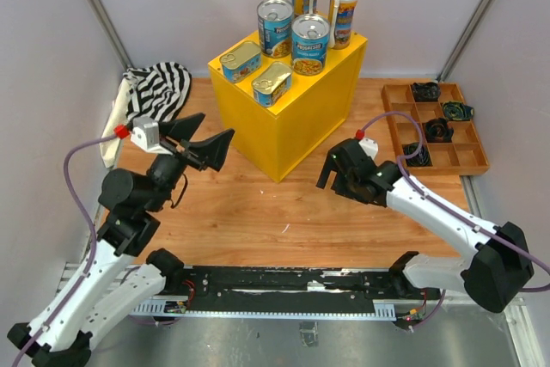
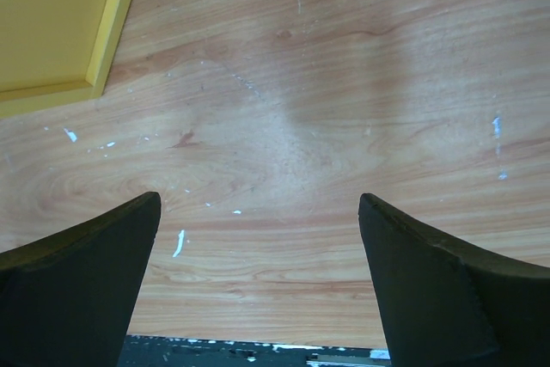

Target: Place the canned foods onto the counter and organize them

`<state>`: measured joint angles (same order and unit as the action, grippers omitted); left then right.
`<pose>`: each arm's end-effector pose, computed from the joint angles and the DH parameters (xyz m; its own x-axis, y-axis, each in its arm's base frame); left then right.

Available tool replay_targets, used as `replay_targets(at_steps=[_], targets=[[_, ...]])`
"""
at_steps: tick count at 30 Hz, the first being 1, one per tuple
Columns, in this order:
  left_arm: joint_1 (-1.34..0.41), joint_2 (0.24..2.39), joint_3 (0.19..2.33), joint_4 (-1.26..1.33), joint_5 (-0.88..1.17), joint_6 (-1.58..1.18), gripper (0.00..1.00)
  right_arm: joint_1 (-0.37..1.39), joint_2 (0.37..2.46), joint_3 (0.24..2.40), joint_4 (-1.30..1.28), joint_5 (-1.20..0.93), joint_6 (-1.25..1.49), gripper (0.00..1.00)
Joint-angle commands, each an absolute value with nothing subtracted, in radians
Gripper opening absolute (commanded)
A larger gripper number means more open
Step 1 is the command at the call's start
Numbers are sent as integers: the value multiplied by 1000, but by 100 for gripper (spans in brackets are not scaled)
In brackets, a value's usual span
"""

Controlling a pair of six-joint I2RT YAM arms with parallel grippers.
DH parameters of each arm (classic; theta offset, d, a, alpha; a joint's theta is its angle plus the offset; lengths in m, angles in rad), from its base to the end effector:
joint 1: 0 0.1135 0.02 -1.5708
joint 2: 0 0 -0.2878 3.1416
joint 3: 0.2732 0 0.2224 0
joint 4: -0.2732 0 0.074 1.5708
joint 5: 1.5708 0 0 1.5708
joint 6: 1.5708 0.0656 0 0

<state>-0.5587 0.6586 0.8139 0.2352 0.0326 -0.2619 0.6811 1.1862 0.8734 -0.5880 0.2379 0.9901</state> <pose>0.1038 -0.0674 0.4352 0.1680 -0.4102 -0.8964 0.6200 0.7509 -0.2274 0.1805 0.1264 0.2635 -0.7506 0.4375 -0.4951 0.2358 0.8774 0.4179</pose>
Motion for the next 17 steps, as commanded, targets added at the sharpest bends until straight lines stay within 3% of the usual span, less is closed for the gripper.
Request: replay_targets(at_steps=[1,10,17], targets=[[-557,560,647,26,-210,-388,99,662,1228,949,-662,332,896,98],[-557,505,429,-55,-479,-459,99,663,1206,974,-697,438,852,98],[-557,472,363,-65,-531,-485,99,667,1153,963,-688,542,825,98]])
